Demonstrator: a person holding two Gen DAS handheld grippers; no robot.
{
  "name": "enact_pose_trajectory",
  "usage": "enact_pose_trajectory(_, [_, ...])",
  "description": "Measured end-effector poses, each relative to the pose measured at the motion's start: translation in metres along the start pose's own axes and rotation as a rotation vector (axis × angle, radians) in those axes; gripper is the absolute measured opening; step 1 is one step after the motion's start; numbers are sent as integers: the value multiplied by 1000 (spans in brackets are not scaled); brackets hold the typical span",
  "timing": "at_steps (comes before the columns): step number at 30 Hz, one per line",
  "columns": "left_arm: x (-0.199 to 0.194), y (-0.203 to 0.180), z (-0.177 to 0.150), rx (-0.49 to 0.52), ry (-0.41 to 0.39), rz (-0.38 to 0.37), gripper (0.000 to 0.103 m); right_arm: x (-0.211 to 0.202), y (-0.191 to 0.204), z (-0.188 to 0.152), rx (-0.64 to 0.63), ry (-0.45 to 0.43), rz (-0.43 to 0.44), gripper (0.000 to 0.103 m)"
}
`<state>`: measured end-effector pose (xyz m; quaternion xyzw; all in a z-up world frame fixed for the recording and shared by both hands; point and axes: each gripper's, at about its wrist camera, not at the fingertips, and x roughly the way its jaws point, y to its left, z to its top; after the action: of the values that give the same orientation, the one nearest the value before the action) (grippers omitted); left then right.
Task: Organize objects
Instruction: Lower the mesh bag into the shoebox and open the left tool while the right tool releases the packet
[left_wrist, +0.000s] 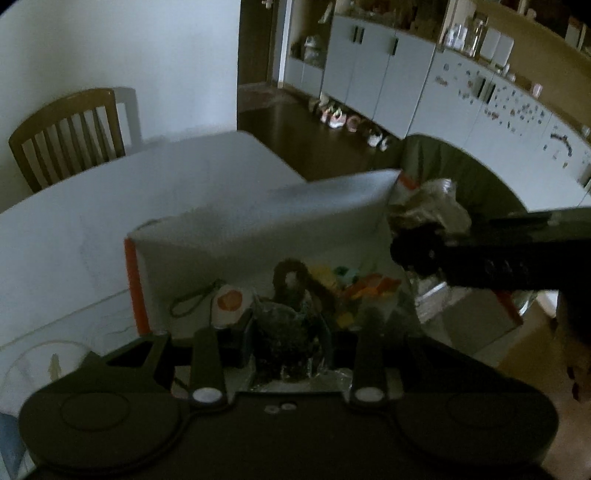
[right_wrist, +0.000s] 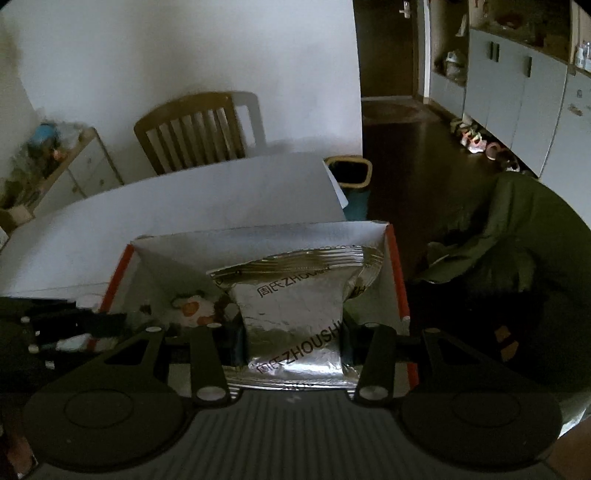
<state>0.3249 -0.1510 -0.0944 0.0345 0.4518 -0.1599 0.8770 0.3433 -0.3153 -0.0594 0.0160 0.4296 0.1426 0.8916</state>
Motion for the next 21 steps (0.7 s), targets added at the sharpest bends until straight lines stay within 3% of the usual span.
enact_pose_trajectory(12, [37,-1,1,15,86,0,34,60,2,-4,-32,141,-9,46])
enact_pose_trajectory(21, [51,0,1,31,150,1,34,73,4,-10,-67,189,-25,46])
